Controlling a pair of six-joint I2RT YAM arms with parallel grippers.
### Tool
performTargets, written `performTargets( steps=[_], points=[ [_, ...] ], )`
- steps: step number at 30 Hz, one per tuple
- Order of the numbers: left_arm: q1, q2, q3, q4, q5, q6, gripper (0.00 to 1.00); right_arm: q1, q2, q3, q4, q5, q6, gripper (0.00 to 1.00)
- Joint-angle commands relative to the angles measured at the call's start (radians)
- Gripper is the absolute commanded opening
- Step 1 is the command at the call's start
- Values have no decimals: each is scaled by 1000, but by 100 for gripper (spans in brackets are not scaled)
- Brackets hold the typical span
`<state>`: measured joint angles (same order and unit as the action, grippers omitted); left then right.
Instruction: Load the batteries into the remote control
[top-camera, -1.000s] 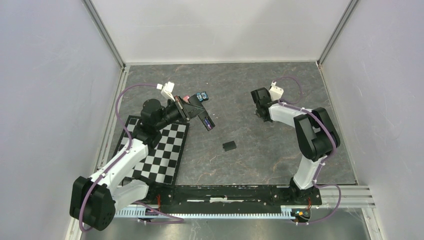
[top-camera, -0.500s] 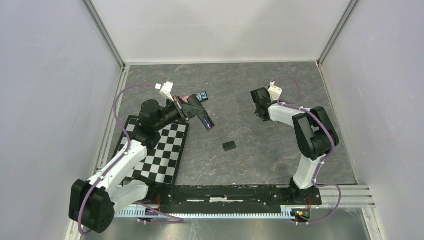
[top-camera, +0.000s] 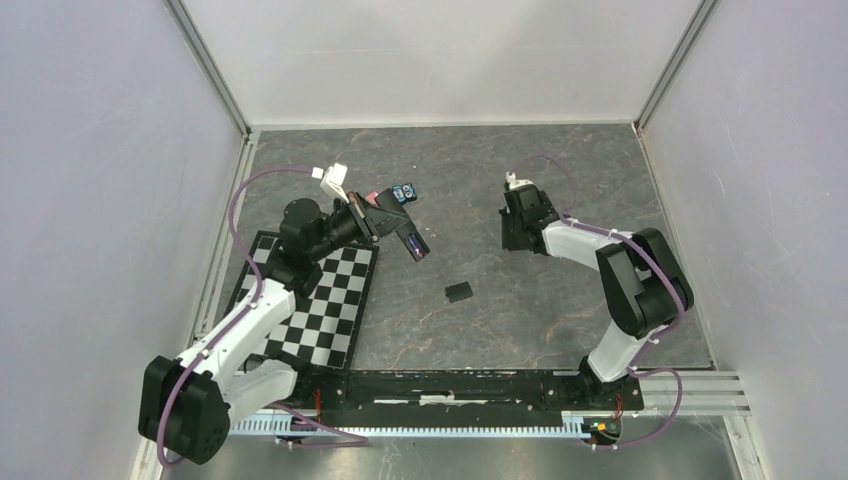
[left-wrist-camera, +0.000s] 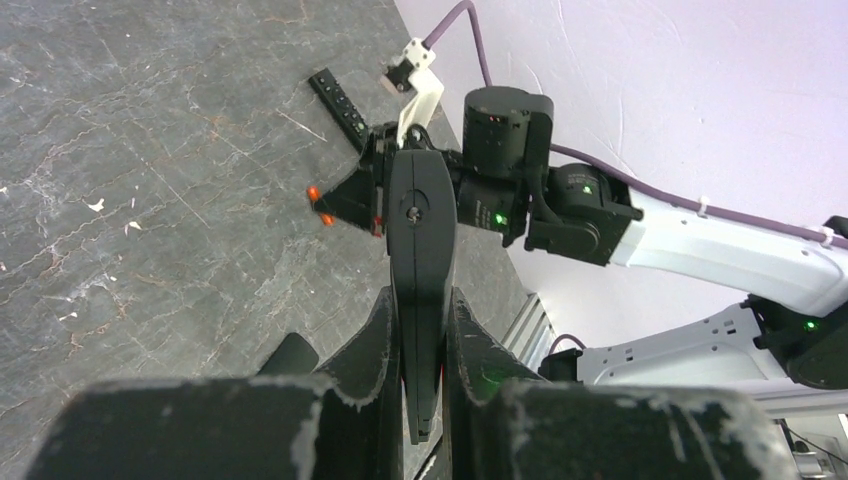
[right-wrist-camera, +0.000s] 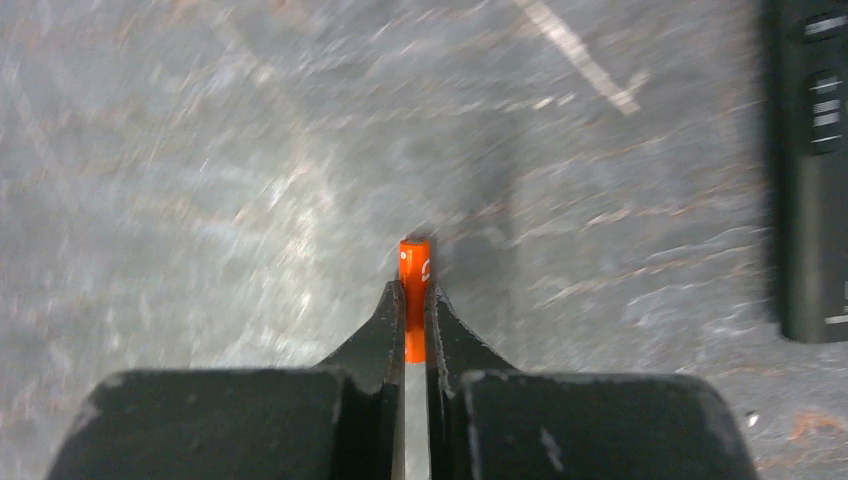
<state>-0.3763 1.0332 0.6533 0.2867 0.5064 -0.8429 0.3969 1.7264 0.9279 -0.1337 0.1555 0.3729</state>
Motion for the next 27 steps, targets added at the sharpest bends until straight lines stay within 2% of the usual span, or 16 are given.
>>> performTargets(
  steps=[1,9,15,19,25,27],
  points=[
    [2,13,9,54,-2,8,2,75,-49,-56,-114,-110,-144,3],
    [2,21,12,49,-3,7,2,95,-63,-94,-173,-56,-167,21],
    [2,33,13,44,-6,-3,2,118,-40,-50,-230,-43,-190,33],
    [3,43,12,54,-3,-11,2,121,-28,-46,-238,-31,-190,26],
    [3,67,10,76,17,-31,2,135,-7,-60,-201,26,-194,0],
    [3,83,10,86,30,-42,2,142,-34,-77,-164,30,-200,0]
  ],
)
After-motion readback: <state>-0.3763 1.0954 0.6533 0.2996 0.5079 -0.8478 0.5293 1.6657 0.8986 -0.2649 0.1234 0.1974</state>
